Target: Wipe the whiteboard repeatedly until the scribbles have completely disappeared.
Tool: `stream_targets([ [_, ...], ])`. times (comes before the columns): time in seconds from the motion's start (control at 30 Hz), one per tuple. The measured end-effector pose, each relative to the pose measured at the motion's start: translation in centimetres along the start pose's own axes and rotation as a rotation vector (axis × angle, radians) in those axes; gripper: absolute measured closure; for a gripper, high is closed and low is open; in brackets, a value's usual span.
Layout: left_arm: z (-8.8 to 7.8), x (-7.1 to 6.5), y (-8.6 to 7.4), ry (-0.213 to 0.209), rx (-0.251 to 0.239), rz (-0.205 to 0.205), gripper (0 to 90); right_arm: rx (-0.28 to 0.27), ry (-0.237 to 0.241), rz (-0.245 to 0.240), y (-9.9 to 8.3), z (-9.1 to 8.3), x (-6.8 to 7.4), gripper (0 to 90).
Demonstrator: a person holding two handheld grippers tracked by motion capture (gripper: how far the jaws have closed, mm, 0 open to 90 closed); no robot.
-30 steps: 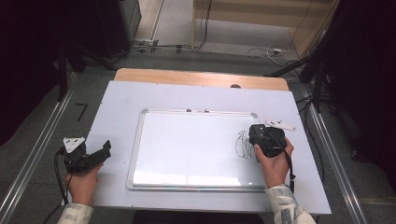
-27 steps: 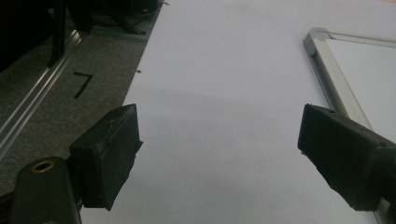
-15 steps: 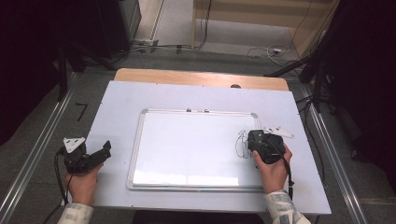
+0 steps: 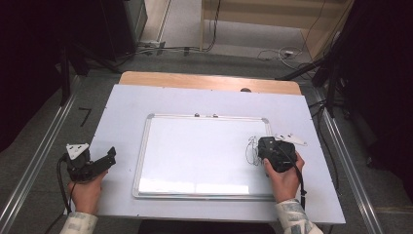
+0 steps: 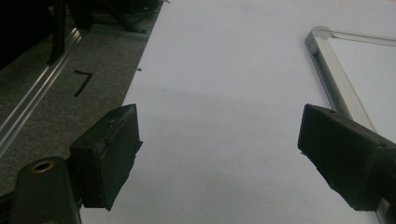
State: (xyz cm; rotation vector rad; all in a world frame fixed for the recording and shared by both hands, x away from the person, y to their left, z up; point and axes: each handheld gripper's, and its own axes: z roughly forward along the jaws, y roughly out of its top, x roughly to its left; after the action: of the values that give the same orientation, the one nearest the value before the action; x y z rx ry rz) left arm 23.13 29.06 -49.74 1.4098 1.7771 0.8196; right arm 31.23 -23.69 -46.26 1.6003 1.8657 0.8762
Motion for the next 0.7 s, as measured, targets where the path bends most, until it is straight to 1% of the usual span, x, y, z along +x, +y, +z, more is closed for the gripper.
stream_targets([
  [0.27,-0.1,0.0,0.0,-0.005,-0.001,0.002,13.5,0.008,0.004,-0.010,-0.6,-0.2,0.6,39.1],
  [0.5,-0.2,0.0,0.0,-0.005,-0.003,-0.002,13.4,0.019,-0.009,-0.009,-0.9,0.0,0.8,39.1],
  [0.53,-0.2,0.0,0.0,-0.005,-0.003,0.000,13.5,0.027,-0.016,0.000,-1.0,0.2,0.8,39.2],
  [0.63,-0.2,0.0,0.0,-0.005,-0.001,0.001,13.5,0.032,-0.025,-0.002,-1.1,0.2,0.8,39.1],
  [0.7,-0.2,0.0,0.0,-0.004,-0.001,0.000,13.5,0.040,-0.030,-0.004,-1.2,0.3,1.1,39.1],
])
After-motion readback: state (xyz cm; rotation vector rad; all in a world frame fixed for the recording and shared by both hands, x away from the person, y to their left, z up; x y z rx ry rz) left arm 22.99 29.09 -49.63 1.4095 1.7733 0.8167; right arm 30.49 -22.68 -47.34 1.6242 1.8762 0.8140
